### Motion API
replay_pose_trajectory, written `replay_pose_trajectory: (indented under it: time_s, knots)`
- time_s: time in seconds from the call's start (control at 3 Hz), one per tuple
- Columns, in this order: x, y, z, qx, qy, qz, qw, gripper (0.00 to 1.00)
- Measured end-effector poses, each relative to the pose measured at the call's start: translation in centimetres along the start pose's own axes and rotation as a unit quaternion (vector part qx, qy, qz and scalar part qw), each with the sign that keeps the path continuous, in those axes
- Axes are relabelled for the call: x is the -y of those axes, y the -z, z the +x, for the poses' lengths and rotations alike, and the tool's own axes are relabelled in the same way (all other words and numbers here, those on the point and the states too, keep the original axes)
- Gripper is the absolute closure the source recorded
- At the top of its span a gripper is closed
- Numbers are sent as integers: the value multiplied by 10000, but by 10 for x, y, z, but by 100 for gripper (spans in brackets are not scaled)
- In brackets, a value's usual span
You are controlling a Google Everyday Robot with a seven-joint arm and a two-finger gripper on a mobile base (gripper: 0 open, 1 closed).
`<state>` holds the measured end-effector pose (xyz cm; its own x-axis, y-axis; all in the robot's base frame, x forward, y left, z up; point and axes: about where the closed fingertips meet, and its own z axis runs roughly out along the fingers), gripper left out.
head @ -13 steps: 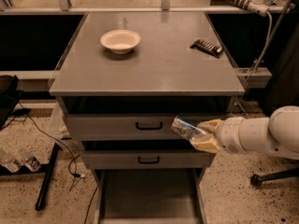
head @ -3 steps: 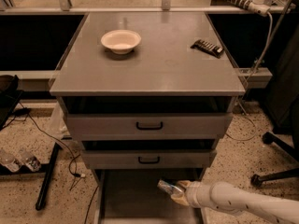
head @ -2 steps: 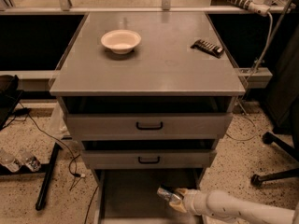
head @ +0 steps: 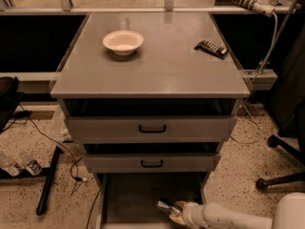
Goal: Place redbull can into bottom drawer
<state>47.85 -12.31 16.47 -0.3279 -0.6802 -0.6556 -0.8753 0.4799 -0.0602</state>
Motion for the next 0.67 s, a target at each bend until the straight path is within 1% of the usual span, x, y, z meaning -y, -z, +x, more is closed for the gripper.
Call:
replay_pose_trajectory:
  time_s: [0.33, 0.67]
  knots:
    - [-1, -26, 9, -22, -25, -8, 10000, 100]
    - [-1, -30, 11, -22, -40, -7, 10000, 83]
